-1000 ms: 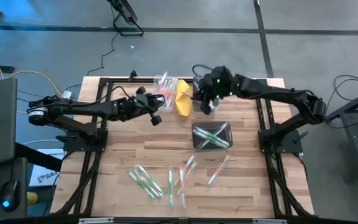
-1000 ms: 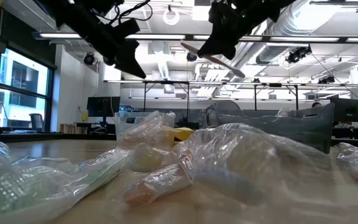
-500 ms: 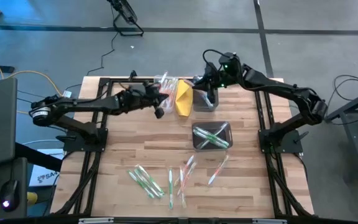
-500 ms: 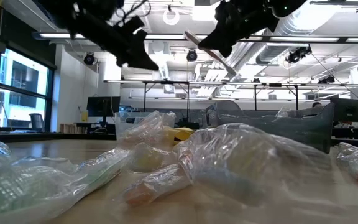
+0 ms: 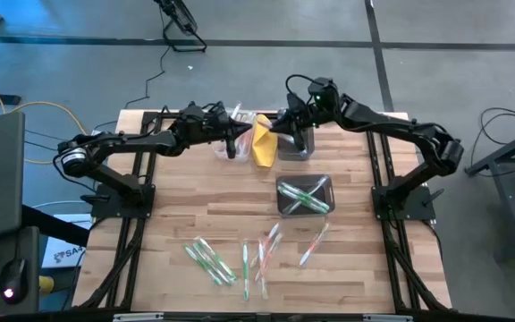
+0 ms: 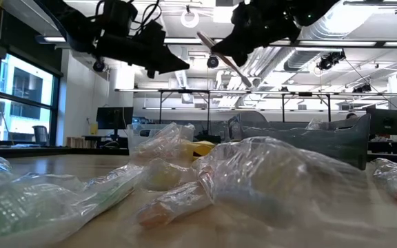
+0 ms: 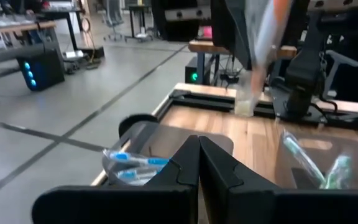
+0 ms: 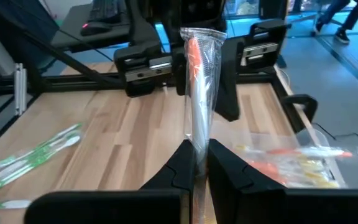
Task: Pick & Place Toothbrushes
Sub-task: Put the orange toothbrush into the transparent bin
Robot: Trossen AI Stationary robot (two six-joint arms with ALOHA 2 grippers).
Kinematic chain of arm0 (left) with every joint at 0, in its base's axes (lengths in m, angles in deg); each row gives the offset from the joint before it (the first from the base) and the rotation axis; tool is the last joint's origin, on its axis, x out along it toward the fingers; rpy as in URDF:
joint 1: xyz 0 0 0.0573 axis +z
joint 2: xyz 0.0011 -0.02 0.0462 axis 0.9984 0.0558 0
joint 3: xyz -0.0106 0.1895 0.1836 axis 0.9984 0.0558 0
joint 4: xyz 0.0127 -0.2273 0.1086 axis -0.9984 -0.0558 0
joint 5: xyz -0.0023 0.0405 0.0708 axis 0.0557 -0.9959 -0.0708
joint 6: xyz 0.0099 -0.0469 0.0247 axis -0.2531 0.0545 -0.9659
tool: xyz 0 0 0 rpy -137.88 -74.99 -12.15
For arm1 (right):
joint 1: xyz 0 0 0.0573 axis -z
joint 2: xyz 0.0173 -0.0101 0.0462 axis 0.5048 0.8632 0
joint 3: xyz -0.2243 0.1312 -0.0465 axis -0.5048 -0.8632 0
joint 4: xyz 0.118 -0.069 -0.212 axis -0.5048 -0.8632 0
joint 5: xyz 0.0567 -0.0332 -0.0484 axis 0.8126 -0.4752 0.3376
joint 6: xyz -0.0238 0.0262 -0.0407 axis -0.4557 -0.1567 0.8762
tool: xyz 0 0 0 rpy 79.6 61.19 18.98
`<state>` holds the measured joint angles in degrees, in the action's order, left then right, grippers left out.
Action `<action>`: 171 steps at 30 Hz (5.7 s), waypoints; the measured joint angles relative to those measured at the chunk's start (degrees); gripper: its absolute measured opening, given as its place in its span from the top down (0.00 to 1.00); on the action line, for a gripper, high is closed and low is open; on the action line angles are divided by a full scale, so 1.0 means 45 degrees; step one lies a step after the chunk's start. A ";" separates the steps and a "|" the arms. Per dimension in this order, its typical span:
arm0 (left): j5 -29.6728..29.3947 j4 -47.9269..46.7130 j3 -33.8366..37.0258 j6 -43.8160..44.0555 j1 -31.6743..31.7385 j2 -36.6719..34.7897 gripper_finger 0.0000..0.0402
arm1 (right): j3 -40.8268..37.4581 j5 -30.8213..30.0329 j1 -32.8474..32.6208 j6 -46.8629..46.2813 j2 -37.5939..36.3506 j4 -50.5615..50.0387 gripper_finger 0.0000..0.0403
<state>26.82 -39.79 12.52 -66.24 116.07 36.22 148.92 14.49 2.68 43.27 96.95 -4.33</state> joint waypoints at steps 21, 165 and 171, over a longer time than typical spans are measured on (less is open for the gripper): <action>0.1010 0.0883 -0.0003 0.0533 -0.0382 0.0000 0.61 | 0.0004 -0.0519 -0.0793 0.0029 -0.0010 0.1966 0.96; -0.5925 -0.5975 -0.0017 0.2525 -0.0992 -0.2399 0.96 | -0.0005 -0.7615 -0.2161 0.1356 -0.1030 -0.6243 0.68; -0.5795 -0.5978 -0.0017 0.2733 -0.0207 -0.2395 0.96 | -0.0005 -0.7615 -0.2161 0.1355 -0.1030 -0.6243 0.71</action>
<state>0.75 -66.69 12.44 -53.94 115.14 25.44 148.90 -19.77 -7.05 49.37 92.32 -32.42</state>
